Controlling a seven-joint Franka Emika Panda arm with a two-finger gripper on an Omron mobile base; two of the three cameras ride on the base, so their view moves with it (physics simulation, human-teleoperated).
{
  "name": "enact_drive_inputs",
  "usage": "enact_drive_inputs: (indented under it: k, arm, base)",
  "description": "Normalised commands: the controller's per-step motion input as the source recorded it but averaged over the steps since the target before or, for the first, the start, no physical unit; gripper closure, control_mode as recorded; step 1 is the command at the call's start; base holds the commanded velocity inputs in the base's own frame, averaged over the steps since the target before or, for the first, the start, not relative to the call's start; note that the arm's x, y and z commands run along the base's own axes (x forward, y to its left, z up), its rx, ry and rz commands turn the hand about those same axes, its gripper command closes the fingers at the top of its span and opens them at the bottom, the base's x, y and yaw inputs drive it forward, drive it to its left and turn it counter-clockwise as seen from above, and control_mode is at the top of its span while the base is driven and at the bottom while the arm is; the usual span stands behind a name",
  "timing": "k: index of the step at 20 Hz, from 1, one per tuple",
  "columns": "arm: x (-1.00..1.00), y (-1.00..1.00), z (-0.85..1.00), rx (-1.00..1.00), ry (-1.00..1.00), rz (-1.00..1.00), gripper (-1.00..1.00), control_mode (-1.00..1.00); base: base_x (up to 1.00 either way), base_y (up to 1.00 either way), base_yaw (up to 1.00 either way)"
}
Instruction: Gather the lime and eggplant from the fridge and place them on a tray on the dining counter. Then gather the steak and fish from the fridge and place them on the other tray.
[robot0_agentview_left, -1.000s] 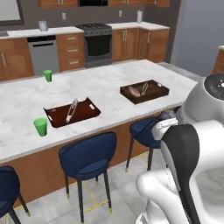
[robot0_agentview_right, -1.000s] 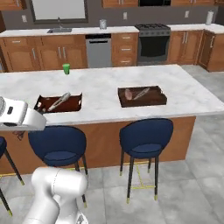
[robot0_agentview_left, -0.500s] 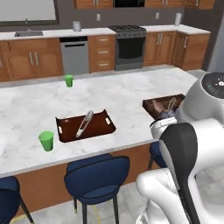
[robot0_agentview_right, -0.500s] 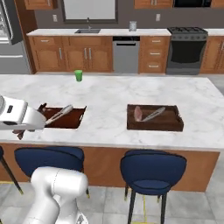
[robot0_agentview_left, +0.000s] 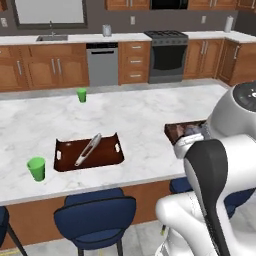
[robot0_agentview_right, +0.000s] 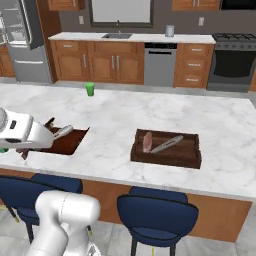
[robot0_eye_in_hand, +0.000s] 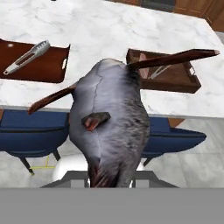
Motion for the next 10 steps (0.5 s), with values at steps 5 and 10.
enact_drive_inputs:
  k: [5, 10]
  arm:
    - [0.58, -0.23, 0.00, 0.05, 0.00, 0.12, 1.00, -1.00]
    - [1.00, -0.62, 0.00, 0.10, 0.00, 0.19, 1.00, -1.00]
  base:
    - [0.30, -0.17, 0.09]
    - [0.00, 0.00, 0.00]
